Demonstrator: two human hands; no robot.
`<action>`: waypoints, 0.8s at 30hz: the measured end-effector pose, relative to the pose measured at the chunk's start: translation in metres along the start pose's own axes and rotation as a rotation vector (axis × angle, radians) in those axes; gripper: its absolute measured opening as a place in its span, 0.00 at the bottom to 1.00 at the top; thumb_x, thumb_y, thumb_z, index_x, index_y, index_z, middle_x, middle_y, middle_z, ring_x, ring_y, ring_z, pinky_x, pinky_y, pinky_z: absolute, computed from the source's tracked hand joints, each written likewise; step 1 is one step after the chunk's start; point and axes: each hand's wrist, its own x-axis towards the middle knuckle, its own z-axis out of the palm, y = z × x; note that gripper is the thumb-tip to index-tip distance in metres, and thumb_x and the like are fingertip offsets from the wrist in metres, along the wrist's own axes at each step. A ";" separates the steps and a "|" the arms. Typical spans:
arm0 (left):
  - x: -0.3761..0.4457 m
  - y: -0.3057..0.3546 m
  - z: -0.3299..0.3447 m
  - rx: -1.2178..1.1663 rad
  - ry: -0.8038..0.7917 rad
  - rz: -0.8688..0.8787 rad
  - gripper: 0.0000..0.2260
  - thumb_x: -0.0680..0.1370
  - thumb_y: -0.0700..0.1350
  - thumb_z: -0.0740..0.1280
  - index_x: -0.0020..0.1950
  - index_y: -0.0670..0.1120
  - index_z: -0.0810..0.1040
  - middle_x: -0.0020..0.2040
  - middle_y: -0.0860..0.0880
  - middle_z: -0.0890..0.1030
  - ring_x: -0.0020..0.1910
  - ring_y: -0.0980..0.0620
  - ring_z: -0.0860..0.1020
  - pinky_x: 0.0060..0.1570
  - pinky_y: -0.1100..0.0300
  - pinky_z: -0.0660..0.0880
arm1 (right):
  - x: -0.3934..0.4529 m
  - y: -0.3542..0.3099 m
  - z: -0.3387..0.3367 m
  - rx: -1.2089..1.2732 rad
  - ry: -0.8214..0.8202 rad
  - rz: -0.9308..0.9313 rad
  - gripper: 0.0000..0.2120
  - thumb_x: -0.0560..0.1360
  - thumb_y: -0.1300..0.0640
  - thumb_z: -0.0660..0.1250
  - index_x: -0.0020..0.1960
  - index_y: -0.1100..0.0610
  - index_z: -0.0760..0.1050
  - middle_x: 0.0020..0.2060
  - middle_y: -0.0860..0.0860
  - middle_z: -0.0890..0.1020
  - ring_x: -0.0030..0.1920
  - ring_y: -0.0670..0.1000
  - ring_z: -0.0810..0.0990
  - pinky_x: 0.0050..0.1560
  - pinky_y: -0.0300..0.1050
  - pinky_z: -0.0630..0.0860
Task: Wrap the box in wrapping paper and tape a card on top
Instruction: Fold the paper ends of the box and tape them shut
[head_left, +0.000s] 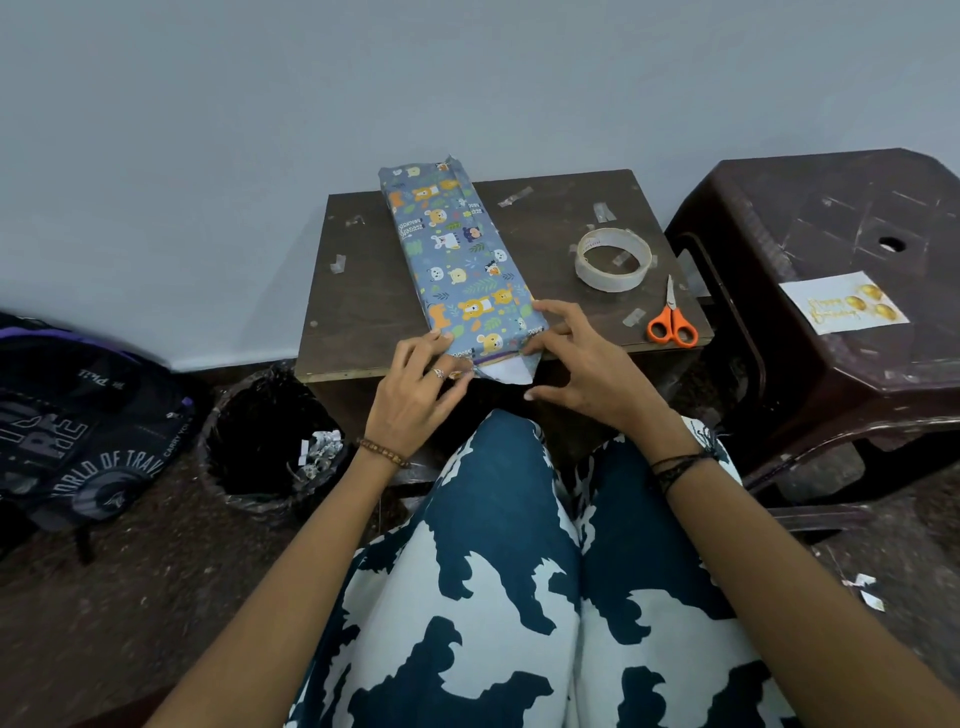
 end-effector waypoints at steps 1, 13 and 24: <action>-0.002 0.000 -0.001 -0.032 -0.021 -0.013 0.09 0.77 0.48 0.65 0.49 0.44 0.78 0.56 0.48 0.71 0.55 0.45 0.73 0.49 0.57 0.77 | 0.000 -0.001 0.001 -0.018 0.010 0.004 0.20 0.68 0.50 0.75 0.56 0.54 0.73 0.71 0.51 0.60 0.62 0.48 0.70 0.46 0.50 0.78; -0.007 0.002 -0.009 -0.225 -0.145 -0.125 0.22 0.72 0.34 0.54 0.64 0.48 0.69 0.62 0.46 0.66 0.66 0.46 0.66 0.66 0.59 0.64 | 0.005 -0.045 0.052 -0.223 0.197 -0.020 0.13 0.69 0.45 0.70 0.50 0.50 0.81 0.70 0.60 0.67 0.70 0.59 0.58 0.70 0.61 0.50; -0.002 0.046 -0.020 -0.708 0.069 -0.853 0.18 0.73 0.30 0.65 0.58 0.48 0.70 0.59 0.48 0.68 0.56 0.51 0.74 0.52 0.69 0.72 | -0.009 -0.056 0.037 0.194 0.460 0.176 0.12 0.68 0.67 0.58 0.42 0.57 0.78 0.61 0.56 0.74 0.65 0.55 0.67 0.66 0.55 0.65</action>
